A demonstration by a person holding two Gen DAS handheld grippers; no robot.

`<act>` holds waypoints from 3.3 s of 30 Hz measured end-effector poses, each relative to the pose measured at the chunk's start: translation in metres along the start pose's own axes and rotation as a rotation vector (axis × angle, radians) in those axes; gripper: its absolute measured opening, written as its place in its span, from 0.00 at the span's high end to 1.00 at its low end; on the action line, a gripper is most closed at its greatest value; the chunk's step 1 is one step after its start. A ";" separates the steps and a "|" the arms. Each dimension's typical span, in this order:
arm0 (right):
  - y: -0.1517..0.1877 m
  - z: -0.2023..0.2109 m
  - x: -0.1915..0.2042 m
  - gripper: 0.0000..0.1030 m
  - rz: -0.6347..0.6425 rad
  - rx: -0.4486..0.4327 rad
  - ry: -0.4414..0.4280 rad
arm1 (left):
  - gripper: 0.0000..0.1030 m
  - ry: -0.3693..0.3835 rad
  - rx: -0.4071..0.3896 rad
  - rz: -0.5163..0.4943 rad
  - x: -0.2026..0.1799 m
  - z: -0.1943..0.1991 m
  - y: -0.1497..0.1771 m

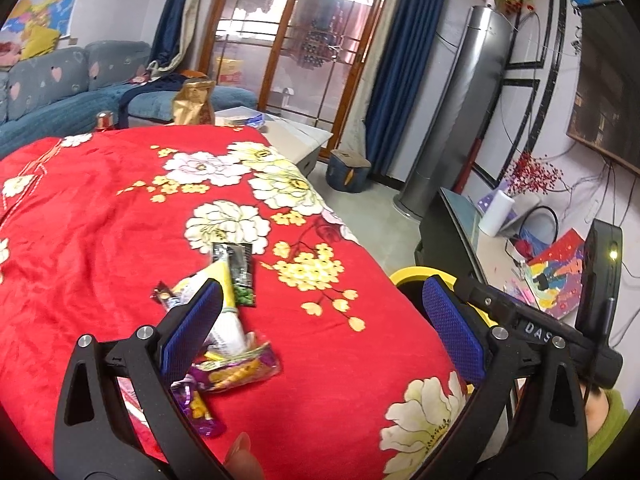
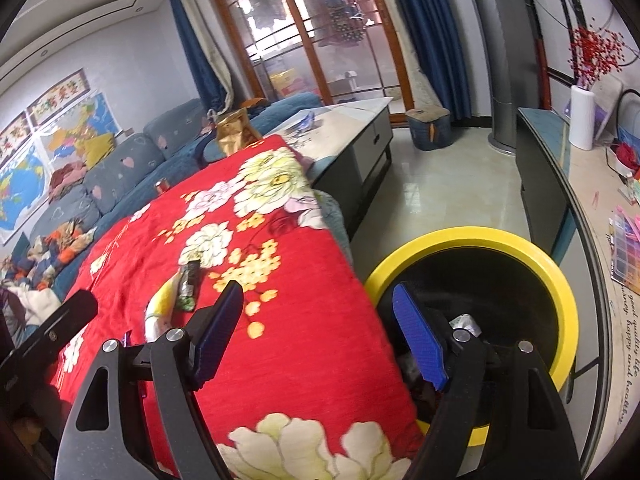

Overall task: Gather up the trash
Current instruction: 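Move both open tools back over the remaining trash on the bed, then grasp the red bottle with the left tool while the right tool grasps a purple foil wrapper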

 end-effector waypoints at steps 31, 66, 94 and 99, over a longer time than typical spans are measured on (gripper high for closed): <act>0.039 -0.041 0.109 0.27 0.166 0.155 -0.196 | 0.11 -0.200 -0.017 0.223 0.126 0.045 0.007; 0.070 -0.087 0.121 0.79 0.143 0.322 -0.366 | 0.51 -0.139 0.209 0.338 0.141 0.022 0.076; 0.031 -0.024 0.101 0.84 0.135 0.180 -0.371 | 0.79 -0.081 0.084 0.305 0.125 0.055 0.040; 0.026 -0.022 0.089 0.84 0.116 0.164 -0.341 | 0.79 -0.057 0.070 0.275 0.109 0.053 0.031</act>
Point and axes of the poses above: each gripper's, at about its wrist camera, not at the fingertips, and z roughly against the way its jaws point, x to its left, y to its underside, the point moved 1 cm from there along -z, roughly the way its jaws point
